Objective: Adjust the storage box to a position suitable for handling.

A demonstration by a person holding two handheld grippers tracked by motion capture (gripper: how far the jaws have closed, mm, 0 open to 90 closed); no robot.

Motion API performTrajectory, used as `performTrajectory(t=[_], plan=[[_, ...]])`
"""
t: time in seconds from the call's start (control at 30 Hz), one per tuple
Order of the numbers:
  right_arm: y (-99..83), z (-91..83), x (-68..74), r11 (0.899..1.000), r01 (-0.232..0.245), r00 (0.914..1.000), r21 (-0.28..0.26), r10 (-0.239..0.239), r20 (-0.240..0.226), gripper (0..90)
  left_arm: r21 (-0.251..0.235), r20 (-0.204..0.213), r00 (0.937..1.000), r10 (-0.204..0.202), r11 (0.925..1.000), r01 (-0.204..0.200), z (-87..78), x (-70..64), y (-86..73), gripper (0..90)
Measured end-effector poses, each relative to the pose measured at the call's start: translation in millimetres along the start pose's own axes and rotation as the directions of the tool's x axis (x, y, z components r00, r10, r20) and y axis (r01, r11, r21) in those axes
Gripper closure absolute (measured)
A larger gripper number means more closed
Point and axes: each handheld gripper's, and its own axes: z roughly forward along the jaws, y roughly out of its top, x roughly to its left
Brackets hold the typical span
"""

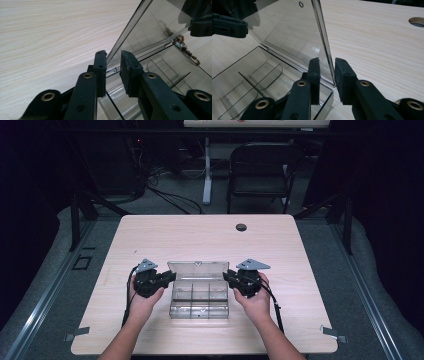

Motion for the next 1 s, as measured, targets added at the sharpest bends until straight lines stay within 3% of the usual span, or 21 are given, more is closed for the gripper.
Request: performTrajectory(t=[1.0], plan=[[-5.2, 12.9, -0.2, 1.0, -0.016, 0.9991, 0.016, 0.015, 0.04, 75.2, 0.019, -0.01, 0.9997, -0.02, 0.9996, 0.02, 10.6, 4.6, -0.5, 75.1]])
